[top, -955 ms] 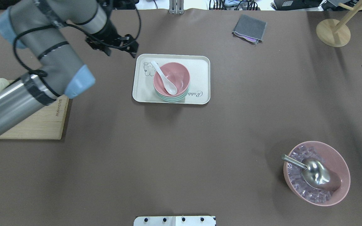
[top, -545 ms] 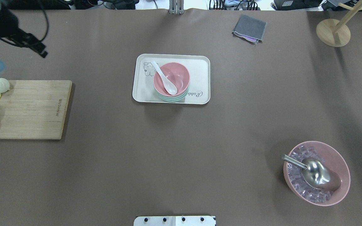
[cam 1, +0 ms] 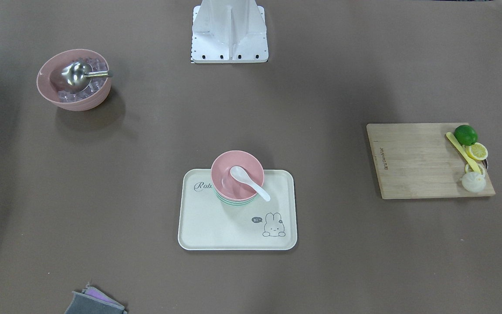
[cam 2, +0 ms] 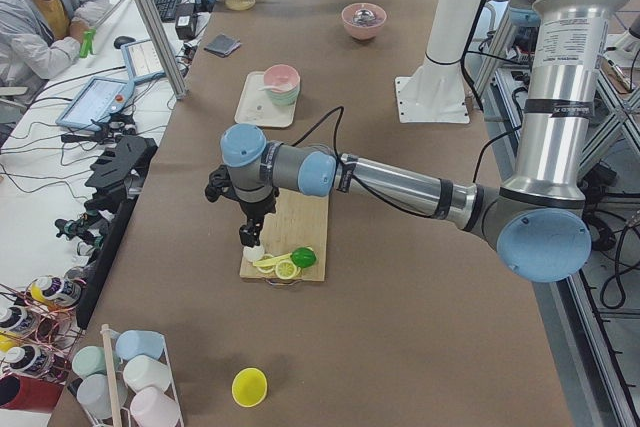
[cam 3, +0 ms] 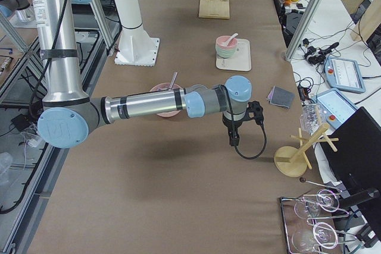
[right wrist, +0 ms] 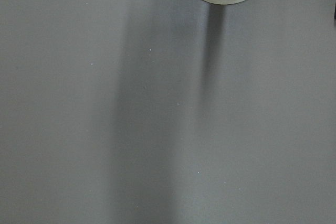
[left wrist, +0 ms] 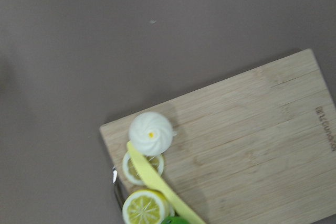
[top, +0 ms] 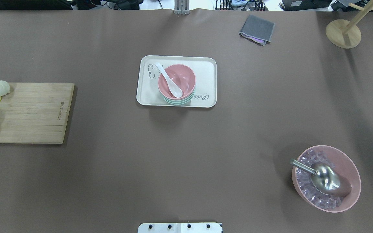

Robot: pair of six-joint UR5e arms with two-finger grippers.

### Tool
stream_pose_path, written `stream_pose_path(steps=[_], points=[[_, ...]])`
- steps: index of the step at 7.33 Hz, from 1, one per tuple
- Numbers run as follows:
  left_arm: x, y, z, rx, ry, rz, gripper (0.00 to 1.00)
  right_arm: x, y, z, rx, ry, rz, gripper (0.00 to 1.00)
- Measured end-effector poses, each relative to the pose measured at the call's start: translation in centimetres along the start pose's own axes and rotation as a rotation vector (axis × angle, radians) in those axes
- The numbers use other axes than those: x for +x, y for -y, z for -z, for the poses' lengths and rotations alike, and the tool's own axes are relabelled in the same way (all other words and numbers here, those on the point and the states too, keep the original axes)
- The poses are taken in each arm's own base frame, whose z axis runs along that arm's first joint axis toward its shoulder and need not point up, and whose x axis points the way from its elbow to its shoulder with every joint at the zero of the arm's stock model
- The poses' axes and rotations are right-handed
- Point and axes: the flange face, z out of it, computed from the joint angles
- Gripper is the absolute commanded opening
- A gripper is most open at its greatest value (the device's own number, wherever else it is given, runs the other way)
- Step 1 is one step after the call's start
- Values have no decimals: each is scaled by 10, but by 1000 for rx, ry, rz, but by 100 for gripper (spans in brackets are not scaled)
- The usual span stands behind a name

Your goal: Stack pink bowl on green and place spoon

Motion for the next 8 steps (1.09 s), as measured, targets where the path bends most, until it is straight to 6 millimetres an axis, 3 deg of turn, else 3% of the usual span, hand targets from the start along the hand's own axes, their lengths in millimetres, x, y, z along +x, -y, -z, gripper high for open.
stream_pose_path(steps=[2, 8], points=[[-33, -18, 8, 7, 8, 79, 98, 1, -1, -1, -3, 1, 2, 100], [-75, -35, 0, 1, -84, 193, 98, 16, -18, -12, -28, 0, -24, 100]])
